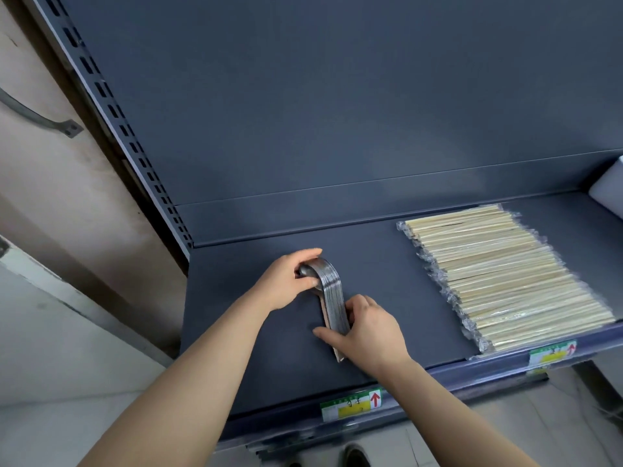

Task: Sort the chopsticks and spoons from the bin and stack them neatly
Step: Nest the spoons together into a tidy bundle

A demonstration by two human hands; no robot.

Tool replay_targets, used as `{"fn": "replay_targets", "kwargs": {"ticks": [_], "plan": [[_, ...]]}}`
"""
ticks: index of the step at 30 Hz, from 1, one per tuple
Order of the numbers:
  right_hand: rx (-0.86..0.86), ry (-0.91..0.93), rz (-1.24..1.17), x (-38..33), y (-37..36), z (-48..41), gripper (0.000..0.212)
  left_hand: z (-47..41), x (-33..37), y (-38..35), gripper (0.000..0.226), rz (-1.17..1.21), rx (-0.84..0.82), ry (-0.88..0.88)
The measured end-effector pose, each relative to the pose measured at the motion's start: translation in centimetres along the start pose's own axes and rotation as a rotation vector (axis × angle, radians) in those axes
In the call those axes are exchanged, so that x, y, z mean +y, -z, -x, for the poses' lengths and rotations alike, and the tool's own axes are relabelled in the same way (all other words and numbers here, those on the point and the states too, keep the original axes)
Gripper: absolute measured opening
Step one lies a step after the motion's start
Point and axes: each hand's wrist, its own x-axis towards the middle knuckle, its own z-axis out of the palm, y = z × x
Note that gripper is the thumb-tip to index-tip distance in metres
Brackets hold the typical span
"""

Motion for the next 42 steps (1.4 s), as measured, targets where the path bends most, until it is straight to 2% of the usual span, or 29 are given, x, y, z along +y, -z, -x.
{"fn": "replay_targets", "kwargs": {"ticks": [3, 6, 8, 14, 19, 21, 25, 28, 34, 42], "plan": [[0.042, 0.037, -0.004, 0.1, -0.4, 0.1, 0.067, -0.7, -0.5, 0.3, 0.060, -0.013, -0.037, 0.005], [0.082, 0.129, -0.072, 0.6, -1.0, -0.1, 0.091, -0.9, -1.3, 0.6, 0.056, -0.051, -0.045, 0.016], [0.062, 0.169, -0.093, 0.8, -1.2, -0.3, 0.096, -0.8, -1.5, 0.6, 0.055, -0.044, -0.057, 0.016], [0.134, 0.126, -0.184, 1.3, -1.2, -1.3, 0.067, -0.5, -2.0, 0.5, 0.057, -0.046, -0.008, 0.004], [0.058, 0.105, -0.201, 1.6, -0.4, -3.3, 0.081, 0.1, -2.4, 0.2, 0.057, -0.050, 0.056, -0.014], [-0.003, 0.100, -0.227, 1.6, 0.0, -4.4, 0.076, 0.2, -2.7, 0.1, 0.057, -0.052, 0.074, 0.001], [-0.144, 0.051, -0.491, 1.2, 1.0, -6.8, 0.061, 0.5, -2.8, -0.1, 0.057, -0.049, 0.105, 0.012], [-0.187, -0.029, -0.684, 1.1, 1.2, -7.9, 0.051, 0.6, -2.6, -0.2, 0.056, -0.045, 0.121, 0.022], [-0.201, 0.030, -0.669, 1.7, 0.9, -7.4, 0.045, 1.0, -2.0, -0.3, 0.053, -0.039, 0.152, 0.016], [-0.221, 0.068, -0.661, 2.2, 1.2, -7.3, 0.048, 1.8, -1.5, -0.4, 0.053, -0.070, 0.176, 0.023]]}}
